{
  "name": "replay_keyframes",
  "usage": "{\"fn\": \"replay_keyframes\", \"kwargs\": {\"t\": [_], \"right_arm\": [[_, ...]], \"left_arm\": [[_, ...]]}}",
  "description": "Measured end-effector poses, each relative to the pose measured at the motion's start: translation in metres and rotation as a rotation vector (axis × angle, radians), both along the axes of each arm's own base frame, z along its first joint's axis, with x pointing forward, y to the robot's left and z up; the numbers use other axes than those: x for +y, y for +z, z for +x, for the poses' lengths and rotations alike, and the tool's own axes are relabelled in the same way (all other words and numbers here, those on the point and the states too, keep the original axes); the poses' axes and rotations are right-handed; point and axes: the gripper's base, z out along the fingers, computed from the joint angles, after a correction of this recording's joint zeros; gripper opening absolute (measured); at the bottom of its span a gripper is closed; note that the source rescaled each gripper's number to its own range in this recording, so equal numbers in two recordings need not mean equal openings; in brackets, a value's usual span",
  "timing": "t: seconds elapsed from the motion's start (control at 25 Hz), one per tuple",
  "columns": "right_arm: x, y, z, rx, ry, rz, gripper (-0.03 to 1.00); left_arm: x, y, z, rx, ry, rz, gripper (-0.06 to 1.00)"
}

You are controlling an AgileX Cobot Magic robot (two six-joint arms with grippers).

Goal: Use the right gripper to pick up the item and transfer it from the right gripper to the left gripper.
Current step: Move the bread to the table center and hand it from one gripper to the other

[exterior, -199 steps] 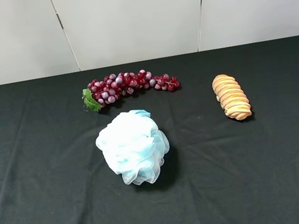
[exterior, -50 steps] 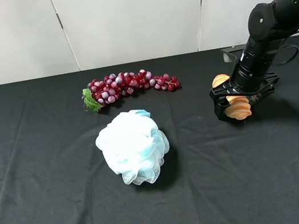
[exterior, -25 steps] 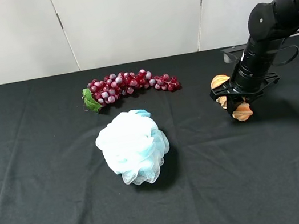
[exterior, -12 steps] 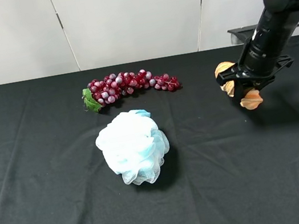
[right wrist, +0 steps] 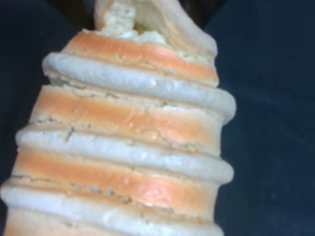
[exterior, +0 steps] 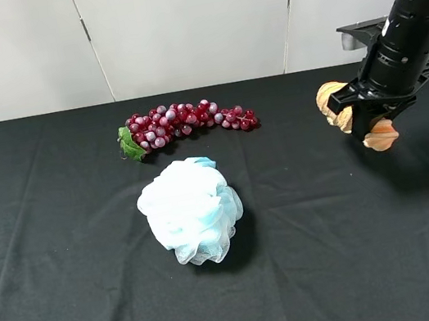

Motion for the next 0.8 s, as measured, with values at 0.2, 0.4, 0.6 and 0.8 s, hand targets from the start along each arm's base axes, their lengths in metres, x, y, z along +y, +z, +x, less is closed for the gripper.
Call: {"fn": "replay_keyframes", "kwargs": {"t": [0.2,0.4,0.6,0.8], "right_arm": [[-0.001,0.011,-0.008,0.011,0.02,-0.003,0.08],[-0.002,0.022,-0.015,0.006,0.035,-0.003,0.08],[-0.003,0.041,-0.025,-0.033,0.046,0.003,0.05],[0.017,0.054,-0.041,-0.056,0.165,-0.041,0.04]], "left_arm": [[0.0,0.0,0.0,0.0,0.0,0.0,1.0],[0.0,0.0,0.0,0.0,0.0,0.0,1.0],[0.0,0.0,0.0,0.0,0.0,0.0,1.0],[0.0,0.0,0.0,0.0,0.0,0.0,1.0]]}}
